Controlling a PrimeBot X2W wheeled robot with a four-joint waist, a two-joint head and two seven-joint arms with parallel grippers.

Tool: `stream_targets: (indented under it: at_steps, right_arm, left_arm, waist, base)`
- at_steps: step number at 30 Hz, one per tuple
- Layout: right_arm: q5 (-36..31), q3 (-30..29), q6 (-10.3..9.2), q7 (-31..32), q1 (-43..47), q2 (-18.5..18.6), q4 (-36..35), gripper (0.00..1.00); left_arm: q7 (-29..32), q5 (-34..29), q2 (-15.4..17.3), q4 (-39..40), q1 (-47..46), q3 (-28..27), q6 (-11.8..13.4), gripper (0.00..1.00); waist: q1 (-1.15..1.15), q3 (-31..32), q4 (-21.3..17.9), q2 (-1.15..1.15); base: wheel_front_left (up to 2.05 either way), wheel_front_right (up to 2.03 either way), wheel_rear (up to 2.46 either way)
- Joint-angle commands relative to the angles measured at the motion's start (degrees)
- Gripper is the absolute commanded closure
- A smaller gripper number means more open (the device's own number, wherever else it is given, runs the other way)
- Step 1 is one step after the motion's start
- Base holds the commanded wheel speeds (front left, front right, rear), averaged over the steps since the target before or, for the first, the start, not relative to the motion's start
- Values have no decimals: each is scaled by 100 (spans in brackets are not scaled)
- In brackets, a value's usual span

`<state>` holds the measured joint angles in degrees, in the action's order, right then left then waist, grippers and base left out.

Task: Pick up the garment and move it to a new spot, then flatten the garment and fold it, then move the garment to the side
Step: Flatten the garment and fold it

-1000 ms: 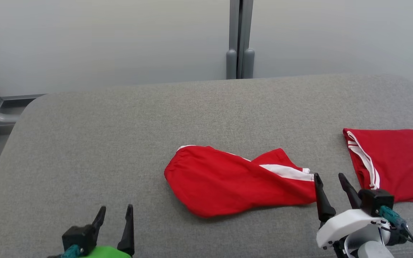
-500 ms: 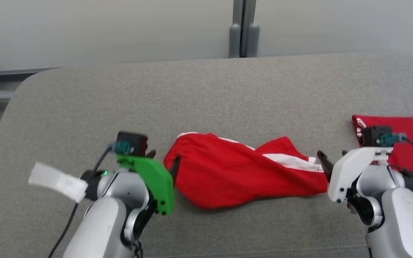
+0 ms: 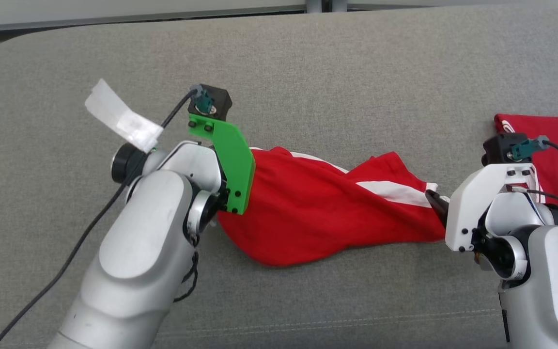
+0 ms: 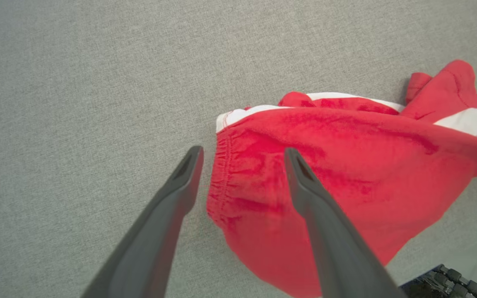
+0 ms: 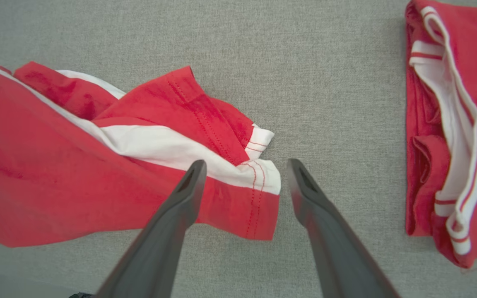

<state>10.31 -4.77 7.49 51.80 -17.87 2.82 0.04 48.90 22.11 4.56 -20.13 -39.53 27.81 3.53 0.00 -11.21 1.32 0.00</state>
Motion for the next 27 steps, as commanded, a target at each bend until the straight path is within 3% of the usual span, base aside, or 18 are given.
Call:
stream_targets:
  at_steps: [1, 12, 23, 27]
  right_arm:
    - [46, 49, -1, 34, -56, 17, -42, 0]
    - [142, 339, -1, -75, -197, 13, 74, 0]
    - [206, 421, -1, -182, -343, 14, 250, 0]
    - [477, 484, -1, -245, -355, 15, 334, 2]
  left_arm:
    - [101, -104, 37, -180, -320, 5, 74, 0]
    - [513, -214, 160, -967, -1000, -52, 281, 0]
    - [667, -83, 92, -1466, -1126, 52, 216, 0]
    - [789, 24, 61, -1466, -1108, 77, 168, 7]
  waist:
    - [0, -227, -156, 0]
    - [0, -548, -500, 0]
    - [0, -634, -503, 0]
    - [0, -622, -426, 0]
  base:
    - [0, 0, 0]
    - [0, 0, 0]
    - [0, 0, 0]
    - [0, 0, 0]
